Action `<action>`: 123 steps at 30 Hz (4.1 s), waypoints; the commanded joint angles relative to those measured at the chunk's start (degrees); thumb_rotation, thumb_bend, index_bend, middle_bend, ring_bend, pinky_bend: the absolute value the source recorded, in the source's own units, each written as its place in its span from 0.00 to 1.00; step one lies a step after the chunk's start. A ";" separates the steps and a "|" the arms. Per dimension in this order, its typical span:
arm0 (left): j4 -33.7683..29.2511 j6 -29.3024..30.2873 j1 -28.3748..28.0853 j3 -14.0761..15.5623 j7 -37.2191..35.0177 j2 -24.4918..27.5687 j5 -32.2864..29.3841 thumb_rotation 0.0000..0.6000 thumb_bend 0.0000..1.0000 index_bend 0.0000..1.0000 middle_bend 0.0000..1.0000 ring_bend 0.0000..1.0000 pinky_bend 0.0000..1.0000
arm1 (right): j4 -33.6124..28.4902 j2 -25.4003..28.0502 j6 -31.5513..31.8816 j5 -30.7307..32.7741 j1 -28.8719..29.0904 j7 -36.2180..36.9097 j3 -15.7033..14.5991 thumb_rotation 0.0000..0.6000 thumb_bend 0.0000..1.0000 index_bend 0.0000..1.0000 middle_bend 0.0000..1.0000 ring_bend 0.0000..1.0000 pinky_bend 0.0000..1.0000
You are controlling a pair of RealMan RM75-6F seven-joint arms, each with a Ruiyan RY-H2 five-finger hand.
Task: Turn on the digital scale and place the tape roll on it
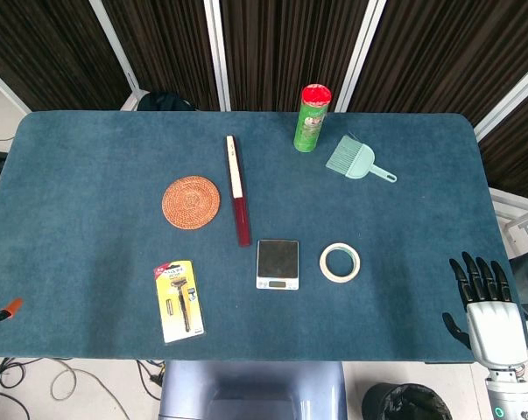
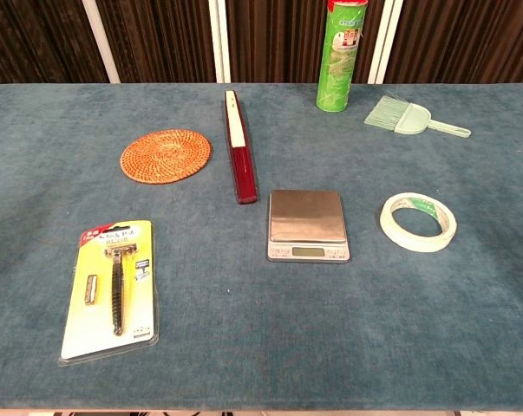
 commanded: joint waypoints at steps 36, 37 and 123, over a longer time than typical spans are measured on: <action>0.30 -0.89 -0.16 -0.16 -0.26 0.03 -0.82 1.00 0.03 0.00 0.00 0.00 0.00 | -5.08 10.36 -15.48 -2.11 10.63 11.52 0.91 1.00 0.41 0.00 0.27 0.42 0.37; 0.29 -1.05 -0.20 -0.13 -0.11 0.01 -0.91 1.00 0.03 0.00 0.00 0.00 0.00 | -5.44 10.96 -17.12 -2.02 11.82 11.69 1.23 1.00 0.44 0.00 0.29 0.44 0.37; -0.18 -3.26 -0.85 -0.76 0.35 0.55 -3.72 1.00 0.04 0.00 0.00 0.00 0.00 | 1.52 -21.85 -45.99 25.58 41.17 -27.41 1.11 1.00 0.94 0.01 0.74 0.84 0.70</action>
